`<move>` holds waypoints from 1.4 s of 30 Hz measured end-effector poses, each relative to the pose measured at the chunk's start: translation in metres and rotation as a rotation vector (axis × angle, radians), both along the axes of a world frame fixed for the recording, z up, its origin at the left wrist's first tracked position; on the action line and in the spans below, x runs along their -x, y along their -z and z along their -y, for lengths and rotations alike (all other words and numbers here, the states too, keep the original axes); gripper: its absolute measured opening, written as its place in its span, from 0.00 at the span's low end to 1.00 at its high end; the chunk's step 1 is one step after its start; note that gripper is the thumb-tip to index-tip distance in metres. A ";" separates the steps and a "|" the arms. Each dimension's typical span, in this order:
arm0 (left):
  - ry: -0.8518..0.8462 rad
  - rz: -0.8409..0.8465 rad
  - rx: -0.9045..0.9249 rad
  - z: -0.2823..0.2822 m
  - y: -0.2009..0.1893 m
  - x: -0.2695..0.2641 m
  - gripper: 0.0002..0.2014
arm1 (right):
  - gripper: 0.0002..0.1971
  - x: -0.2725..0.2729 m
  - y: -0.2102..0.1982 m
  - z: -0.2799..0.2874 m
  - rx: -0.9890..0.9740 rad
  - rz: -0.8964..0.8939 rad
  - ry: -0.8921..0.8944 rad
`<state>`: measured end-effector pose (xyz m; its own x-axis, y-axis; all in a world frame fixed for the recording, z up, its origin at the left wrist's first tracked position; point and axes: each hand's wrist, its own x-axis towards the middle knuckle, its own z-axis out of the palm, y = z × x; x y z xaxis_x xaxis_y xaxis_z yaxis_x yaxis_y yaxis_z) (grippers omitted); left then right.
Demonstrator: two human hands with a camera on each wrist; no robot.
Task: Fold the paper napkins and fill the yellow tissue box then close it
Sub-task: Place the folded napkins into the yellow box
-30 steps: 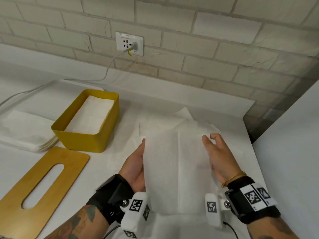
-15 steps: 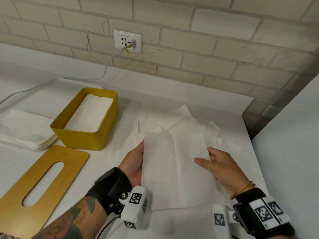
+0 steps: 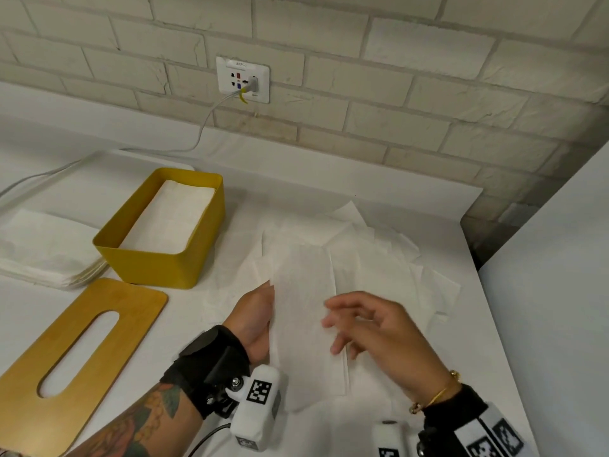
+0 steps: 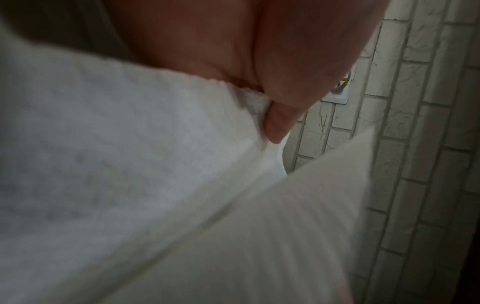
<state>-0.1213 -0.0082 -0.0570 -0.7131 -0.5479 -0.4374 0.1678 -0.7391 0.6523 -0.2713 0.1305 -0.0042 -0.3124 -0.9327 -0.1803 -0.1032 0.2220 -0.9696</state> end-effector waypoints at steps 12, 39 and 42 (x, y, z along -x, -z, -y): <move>0.042 0.009 0.020 -0.012 -0.015 0.003 0.26 | 0.07 0.017 0.023 0.028 -0.012 0.118 0.281; -0.289 0.099 0.251 0.016 -0.025 -0.006 0.11 | 0.06 -0.018 0.036 0.005 -0.303 0.126 -0.341; -0.321 0.085 0.233 0.023 -0.026 -0.013 0.09 | 0.07 0.012 0.018 0.003 -0.332 -0.074 -0.360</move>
